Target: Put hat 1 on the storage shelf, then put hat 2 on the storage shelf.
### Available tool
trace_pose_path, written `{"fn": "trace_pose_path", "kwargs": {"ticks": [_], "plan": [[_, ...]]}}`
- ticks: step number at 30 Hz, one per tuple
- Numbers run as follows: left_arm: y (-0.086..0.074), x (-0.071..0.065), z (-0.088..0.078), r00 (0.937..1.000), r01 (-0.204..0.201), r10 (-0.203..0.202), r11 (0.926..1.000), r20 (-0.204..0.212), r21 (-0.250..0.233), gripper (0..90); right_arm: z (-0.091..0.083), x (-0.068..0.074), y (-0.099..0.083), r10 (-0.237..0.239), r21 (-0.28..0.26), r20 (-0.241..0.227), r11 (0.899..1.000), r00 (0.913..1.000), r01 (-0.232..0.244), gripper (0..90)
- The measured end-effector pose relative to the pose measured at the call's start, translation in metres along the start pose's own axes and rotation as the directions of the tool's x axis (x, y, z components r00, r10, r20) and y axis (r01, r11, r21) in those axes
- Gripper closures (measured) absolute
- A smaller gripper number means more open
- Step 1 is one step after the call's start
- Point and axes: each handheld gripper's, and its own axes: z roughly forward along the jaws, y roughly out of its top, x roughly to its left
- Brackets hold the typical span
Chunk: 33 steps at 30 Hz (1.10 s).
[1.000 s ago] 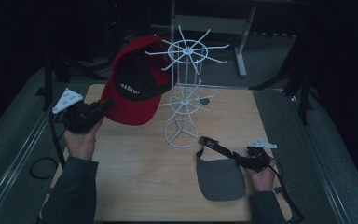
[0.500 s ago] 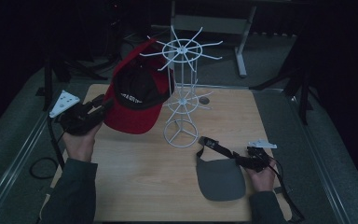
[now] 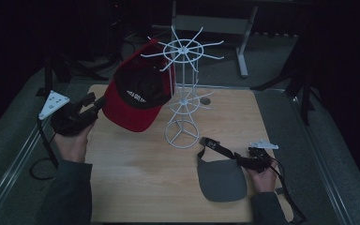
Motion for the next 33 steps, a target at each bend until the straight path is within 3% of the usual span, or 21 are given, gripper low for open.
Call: {"fn": "trace_pose_path", "kwargs": {"ticks": [5, 16, 22, 29, 31, 33], "plan": [[0.0, 0.0, -0.003, 0.9997, -0.014, 0.014, 0.9999, -0.022, 0.002, 55.6, 0.0, 0.0, 0.0, -0.002, 0.0, 0.0, 1.0, 1.0, 0.002, 28.6], [-0.002, -0.005, -0.001, 0.9988, -0.048, 0.048, 0.9978, -0.008, 0.046, 62.6, 0.0, 0.0, 0.0, 0.0, -0.001, 0.001, 1.0, 1.0, 0.0, 30.3], [-0.004, -0.009, 0.001, 0.9965, -0.083, 0.083, 0.9932, 0.004, 0.082, 73.3, -0.006, 0.0, 0.003, -0.004, 0.02, -0.01, 1.0, 0.9999, 0.004, 54.0], [-0.006, -0.009, 0.001, 0.9931, -0.117, 0.117, 0.9857, 0.008, 0.121, 88.2, -0.021, 0.013, 0.018, -0.079, -0.026, -0.041, 0.997, 0.996, 0.078, 83.2], [-0.006, -0.01, 0.001, 0.992, -0.126, 0.126, 0.9835, 0.011, 0.13, 89.9, -0.022, 0.017, 0.022, -0.104, -0.029, -0.067, 0.994, 0.9923, 0.102, 89.6], [-0.006, -0.01, 0.002, 0.9913, -0.132, 0.131, 0.9826, 0.017, 0.131, 90.0, -0.022, 0.021, 0.025, -0.124, -0.022, -0.093, 0.992, 0.9879, 0.123, 89.9]]}}
